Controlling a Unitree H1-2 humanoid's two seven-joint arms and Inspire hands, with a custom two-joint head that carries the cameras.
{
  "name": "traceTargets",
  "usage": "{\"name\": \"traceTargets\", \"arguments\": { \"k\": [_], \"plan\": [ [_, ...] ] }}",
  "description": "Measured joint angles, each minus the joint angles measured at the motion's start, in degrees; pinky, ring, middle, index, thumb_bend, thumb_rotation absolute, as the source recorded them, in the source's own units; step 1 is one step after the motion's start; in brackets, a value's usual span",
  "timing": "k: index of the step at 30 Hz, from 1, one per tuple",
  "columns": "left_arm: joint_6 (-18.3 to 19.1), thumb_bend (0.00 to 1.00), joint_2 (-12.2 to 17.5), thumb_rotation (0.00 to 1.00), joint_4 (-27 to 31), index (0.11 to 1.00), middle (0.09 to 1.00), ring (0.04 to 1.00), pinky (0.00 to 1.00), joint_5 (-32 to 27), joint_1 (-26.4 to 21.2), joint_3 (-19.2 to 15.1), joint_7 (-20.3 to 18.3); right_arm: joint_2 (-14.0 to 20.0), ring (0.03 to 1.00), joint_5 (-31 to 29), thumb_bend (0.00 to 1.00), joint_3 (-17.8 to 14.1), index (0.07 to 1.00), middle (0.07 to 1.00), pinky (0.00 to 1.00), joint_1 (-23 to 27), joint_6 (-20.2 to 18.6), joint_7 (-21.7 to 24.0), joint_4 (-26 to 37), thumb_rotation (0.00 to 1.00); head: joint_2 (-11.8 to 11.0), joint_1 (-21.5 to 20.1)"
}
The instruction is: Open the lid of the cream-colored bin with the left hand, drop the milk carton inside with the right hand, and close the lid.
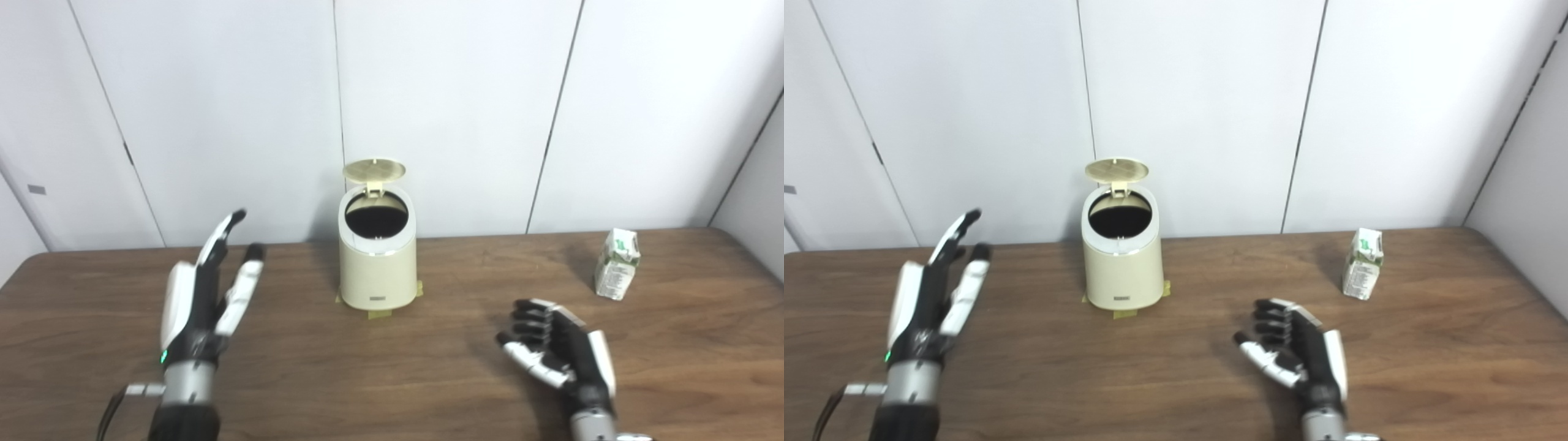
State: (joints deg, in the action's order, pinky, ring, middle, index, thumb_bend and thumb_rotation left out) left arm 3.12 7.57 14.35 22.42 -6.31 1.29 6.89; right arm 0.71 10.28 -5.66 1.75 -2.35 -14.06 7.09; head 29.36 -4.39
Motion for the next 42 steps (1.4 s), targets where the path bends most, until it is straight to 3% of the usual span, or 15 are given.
{"name": "traceTargets", "arguments": {
  "k": [3, 10, 16, 17, 20, 23, 27, 29, 34, 42],
  "plan": [
    [-2.98, 0.35, 0.04, 1.00, -0.08, 0.893, 0.910, 0.896, 0.82, -2.99, 3.01, -0.55, -0.48, 1.85, 0.557, 0.21, 0.51, -2.26, 0.495, 0.581, 0.52, 1.42, 2.74, -1.65, 0.40, 0.15, 0.00, -0.79],
    [-6.29, 0.33, 0.79, 0.96, -1.72, 0.880, 0.896, 0.882, 0.81, -4.11, 7.19, -1.24, -0.77, 3.93, 0.547, 0.53, 0.51, -7.59, 0.492, 0.565, 0.54, 7.16, 2.12, -3.20, 4.18, 0.15, 0.17, -1.14],
    [-6.81, 0.29, 1.20, 0.91, -3.73, 0.865, 0.882, 0.866, 0.79, -4.63, 10.50, -2.17, -0.90, 5.39, 0.583, 1.91, 0.52, -12.72, 0.494, 0.606, 0.52, 9.56, -4.54, -5.88, 4.16, 0.15, 0.26, -1.32],
    [-7.38, 0.29, 1.19, 0.90, -4.47, 0.868, 0.887, 0.873, 0.80, -4.93, 10.67, -2.33, -0.89, 5.48, 0.599, 1.88, 0.69, -13.08, 0.602, 0.634, 0.51, 9.56, -5.49, -5.98, 4.18, 0.22, 0.26, -1.41],
    [-8.60, 0.28, 1.19, 0.88, -5.41, 0.869, 0.888, 0.878, 0.81, -6.17, 10.89, -2.84, -0.88, 5.60, 0.600, 1.51, 0.81, -13.72, 0.694, 0.650, 0.50, 9.56, -7.69, -5.99, 4.18, 0.25, 0.35, -1.58],
    [-9.26, 0.26, 1.17, 0.88, -5.74, 0.870, 0.888, 0.877, 0.81, -6.50, 10.89, -3.06, -0.81, 6.07, 0.653, 1.57, 0.82, -14.17, 0.750, 0.704, 0.55, 9.92, -8.93, -6.29, 3.90, 0.27, 0.26, -1.76],
    [-9.67, 0.28, 1.15, 0.88, -5.75, 0.875, 0.888, 0.877, 0.81, -6.51, 10.85, -3.05, -0.82, 7.92, 0.911, 0.73, 0.77, -13.96, 0.927, 0.939, 0.83, 10.86, -8.98, -5.49, 2.37, 0.27, 0.35, -1.85],
    [-9.67, 0.29, 1.15, 0.88, -5.75, 0.875, 0.887, 0.876, 0.81, -6.51, 10.86, -3.04, -0.86, 9.56, 0.977, -0.86, 0.76, -13.67, 0.964, 0.985, 0.94, 11.05, -8.93, -3.55, 1.28, 0.27, 0.35, -1.85],
    [-9.67, 0.30, 1.17, 0.85, -5.74, 0.869, 0.882, 0.869, 0.80, -6.49, 10.90, -3.03, -0.94, 13.70, 0.888, -4.16, 0.82, -13.15, 0.904, 0.904, 0.83, 11.85, -7.99, 0.52, -3.79, 0.28, 0.61, -1.67],
    [-10.03, 0.30, 1.21, 0.85, -5.72, 0.867, 0.881, 0.871, 0.80, -6.48, 10.88, -2.93, -1.05, 20.76, 0.886, -8.22, 0.83, -11.36, 0.915, 0.916, 0.83, 14.60, -7.57, 8.54, -13.14, 0.34, 0.79, -1.67]
  ]
}}
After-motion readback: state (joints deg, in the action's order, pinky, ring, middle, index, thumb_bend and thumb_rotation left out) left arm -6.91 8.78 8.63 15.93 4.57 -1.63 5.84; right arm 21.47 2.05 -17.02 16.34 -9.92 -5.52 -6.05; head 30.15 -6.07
